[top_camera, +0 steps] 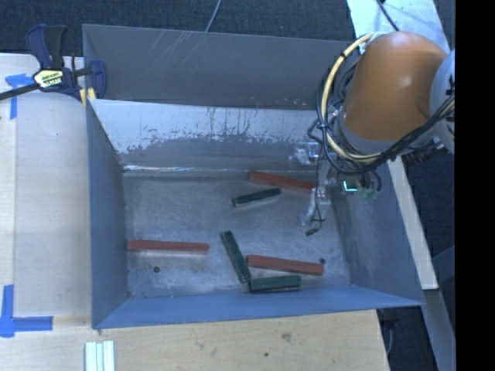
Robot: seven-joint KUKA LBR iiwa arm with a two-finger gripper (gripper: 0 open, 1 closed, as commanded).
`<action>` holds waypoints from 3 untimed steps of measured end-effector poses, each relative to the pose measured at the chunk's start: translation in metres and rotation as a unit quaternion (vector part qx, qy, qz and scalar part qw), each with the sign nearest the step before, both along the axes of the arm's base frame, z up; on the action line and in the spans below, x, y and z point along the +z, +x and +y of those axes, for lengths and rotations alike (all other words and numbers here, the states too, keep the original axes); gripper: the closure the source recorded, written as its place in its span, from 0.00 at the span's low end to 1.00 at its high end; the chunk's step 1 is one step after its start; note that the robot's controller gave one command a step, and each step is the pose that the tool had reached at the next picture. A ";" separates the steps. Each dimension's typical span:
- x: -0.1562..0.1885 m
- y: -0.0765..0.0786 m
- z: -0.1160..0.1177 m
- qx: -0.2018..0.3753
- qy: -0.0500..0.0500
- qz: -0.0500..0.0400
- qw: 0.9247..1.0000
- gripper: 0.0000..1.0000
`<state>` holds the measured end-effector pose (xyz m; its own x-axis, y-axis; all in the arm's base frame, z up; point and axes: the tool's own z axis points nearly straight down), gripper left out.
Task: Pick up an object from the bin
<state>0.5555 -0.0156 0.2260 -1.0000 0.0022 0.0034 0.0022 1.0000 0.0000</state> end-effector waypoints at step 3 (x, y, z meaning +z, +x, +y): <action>-0.076 -0.055 -0.002 0.036 0.000 -0.001 0.999 0.00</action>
Offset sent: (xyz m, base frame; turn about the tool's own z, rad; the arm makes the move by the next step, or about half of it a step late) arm -0.0597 -0.0089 -0.1560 -0.1092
